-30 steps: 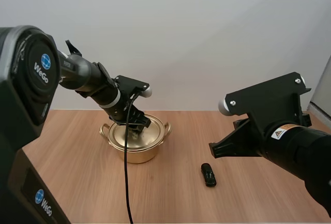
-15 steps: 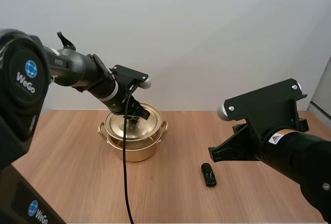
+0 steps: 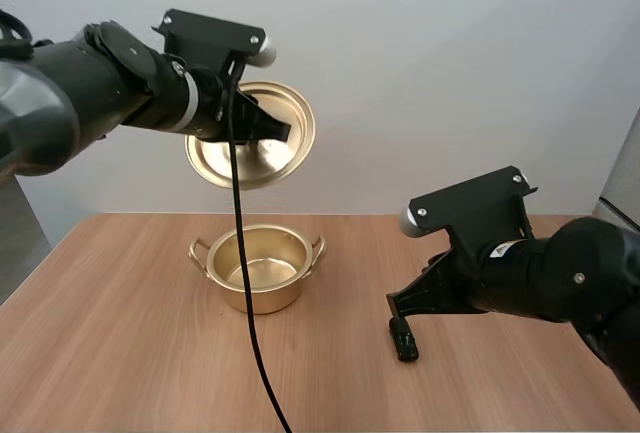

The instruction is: Open the pot, put the car inside, and close it

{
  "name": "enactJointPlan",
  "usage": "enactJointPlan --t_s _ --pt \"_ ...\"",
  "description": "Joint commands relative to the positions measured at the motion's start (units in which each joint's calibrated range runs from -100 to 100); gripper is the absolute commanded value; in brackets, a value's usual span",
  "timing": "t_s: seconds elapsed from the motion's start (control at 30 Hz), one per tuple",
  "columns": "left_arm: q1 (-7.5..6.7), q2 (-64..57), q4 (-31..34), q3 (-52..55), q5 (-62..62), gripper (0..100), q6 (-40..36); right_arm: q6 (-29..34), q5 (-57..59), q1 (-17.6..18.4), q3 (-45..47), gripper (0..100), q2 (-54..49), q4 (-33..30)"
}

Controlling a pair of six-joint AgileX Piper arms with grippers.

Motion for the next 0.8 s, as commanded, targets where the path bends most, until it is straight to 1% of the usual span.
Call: enactJointPlan --t_s 0.0,0.03,0.07,0.1,0.2,0.27,0.37,0.47,0.57,0.67,0.77 --pt "0.32 -16.5 -0.1 -2.3 5.3 0 -2.3 0.3 0.2 0.0 -0.7 76 9.0 0.0" --pt "0.78 -17.5 -0.1 -3.7 8.0 0 -3.1 0.3 -0.4 0.0 -0.7 87 11.0 0.3" --pt "1.34 -18.1 -0.2 -5.0 10.1 0 -3.9 0.3 -0.6 0.0 -0.7 92 12.5 0.3" --pt "1.81 -18.5 -0.2 -5.9 11.0 0 -4.3 0.3 -0.6 0.0 -0.7 92 14.4 0.3" --pt "3.60 -19.3 -0.3 -8.3 13.0 0 -6.2 0.3 -1.2 0.0 -0.7 89 19.2 0.3" --pt "4.37 -19.3 -0.9 -9.8 15.6 0 -6.6 0.0 -1.9 0.0 -0.7 89 21.2 0.3" --pt "4.82 -19.3 -2.7 -10.7 17.3 0 -6.6 -1.2 -3.2 0.0 -0.7 89 23.1 0.3" --pt "4.82 -19.3 -3.9 -10.8 17.9 0 -6.6 -1.9 -4.3 0.0 -0.7 89 24.3 0.3" --pt "4.82 -19.3 -4.1 -10.8 18.7 0 -6.6 -5.3 -4.5 0.1 -0.7 89 24.8 2.3" --pt "4.82 -19.3 -4.1 -10.8 18.9 0 -6.6 -9.1 -4.5 0.6 -0.7 89 24.8 6.0" --pt "4.89 -19.3 -4.1 -10.8 19.4 0 -6.6 -9.1 -5.1 1.8 -0.7 89 24.8 6.5"
